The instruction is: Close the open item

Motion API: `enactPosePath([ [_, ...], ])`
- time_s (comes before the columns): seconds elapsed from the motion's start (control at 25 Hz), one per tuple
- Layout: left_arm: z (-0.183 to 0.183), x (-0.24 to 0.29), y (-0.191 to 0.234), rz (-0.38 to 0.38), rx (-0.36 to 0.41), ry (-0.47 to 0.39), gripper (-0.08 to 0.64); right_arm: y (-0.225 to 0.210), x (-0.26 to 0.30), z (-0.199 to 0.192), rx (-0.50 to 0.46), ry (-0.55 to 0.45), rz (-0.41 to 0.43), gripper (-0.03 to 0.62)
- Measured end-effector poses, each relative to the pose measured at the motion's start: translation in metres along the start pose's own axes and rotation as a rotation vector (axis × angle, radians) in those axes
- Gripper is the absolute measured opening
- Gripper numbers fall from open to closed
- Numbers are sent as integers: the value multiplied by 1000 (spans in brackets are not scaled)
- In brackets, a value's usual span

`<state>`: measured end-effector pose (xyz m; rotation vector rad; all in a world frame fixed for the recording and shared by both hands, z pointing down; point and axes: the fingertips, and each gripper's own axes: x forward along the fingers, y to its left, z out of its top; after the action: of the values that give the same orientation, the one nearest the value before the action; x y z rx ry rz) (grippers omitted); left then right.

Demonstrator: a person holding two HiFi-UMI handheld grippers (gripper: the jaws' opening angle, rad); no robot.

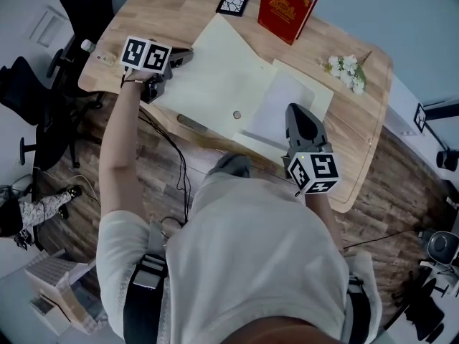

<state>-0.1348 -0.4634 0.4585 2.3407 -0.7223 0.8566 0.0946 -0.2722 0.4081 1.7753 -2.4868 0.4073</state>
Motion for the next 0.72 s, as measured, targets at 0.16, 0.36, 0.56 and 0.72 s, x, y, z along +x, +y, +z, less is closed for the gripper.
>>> enactPosePath([
  [0.16,10,-3,-23,-36,34,-16,58,1,-8,0,3,-8,-4,20],
  [0.36,23,-3,-51,-83,49,-52,57,3,-20,3,1,-21,-11,20],
  [0.56,32,1,-75,-116,53,-78,58,1,-32,1,3,-25,-28,20],
  [0.72,37,7,-100,-148,84,-70,57,1,-43,2,2,-34,-39,20],
])
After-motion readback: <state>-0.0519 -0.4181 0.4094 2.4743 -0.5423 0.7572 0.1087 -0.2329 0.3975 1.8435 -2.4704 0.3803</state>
